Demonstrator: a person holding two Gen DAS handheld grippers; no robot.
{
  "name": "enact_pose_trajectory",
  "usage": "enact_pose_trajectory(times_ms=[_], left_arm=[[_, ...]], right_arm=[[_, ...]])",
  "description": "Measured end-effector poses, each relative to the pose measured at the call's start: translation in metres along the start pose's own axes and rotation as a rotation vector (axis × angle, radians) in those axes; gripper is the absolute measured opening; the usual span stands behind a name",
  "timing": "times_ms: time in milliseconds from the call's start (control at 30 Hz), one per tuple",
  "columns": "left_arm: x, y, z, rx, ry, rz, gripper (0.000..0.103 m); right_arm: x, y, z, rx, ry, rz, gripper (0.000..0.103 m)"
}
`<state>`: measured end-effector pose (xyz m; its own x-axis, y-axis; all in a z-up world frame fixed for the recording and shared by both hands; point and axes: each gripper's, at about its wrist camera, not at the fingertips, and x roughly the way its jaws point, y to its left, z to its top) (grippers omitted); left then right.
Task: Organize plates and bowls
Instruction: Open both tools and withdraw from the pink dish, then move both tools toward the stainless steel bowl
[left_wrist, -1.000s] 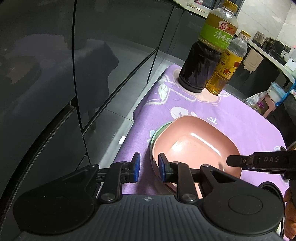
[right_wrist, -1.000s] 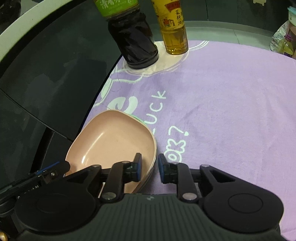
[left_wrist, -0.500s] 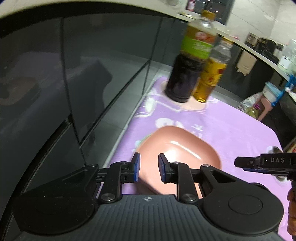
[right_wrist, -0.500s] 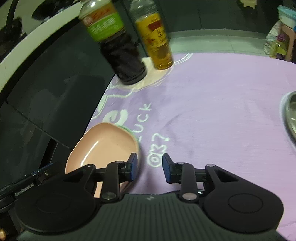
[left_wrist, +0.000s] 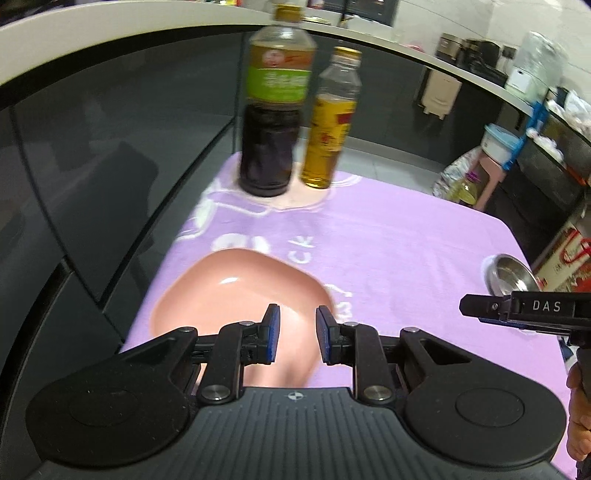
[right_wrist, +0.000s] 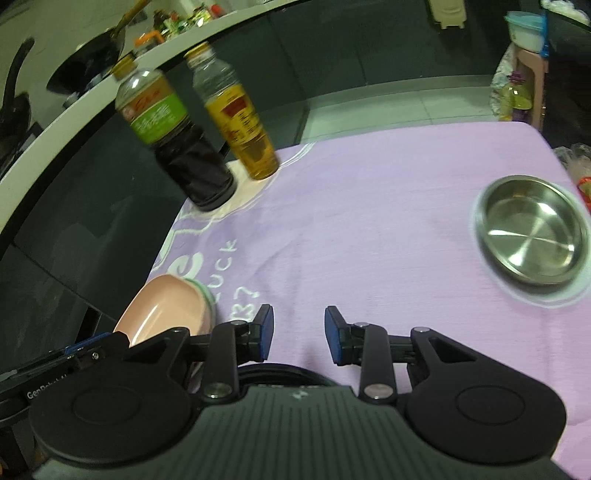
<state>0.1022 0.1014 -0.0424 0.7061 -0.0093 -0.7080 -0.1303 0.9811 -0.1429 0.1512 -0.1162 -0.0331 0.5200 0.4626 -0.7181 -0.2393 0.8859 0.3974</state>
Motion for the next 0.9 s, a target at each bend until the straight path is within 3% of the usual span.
enact_pose_trajectory(times_ms=[467, 900], left_arm=[[0.010, -0.093, 0.008, 0.158, 0.012, -0.079, 0.020], [0.025, -0.167, 0.010, 0.270, 0.035, -0.188, 0.020]], right_arm=[[-0.045, -0.070, 0.001, 0.106, -0.134, -0.055, 0.032], [-0.068, -0.123, -0.002, 0.213, -0.195, -0.092, 0.033]])
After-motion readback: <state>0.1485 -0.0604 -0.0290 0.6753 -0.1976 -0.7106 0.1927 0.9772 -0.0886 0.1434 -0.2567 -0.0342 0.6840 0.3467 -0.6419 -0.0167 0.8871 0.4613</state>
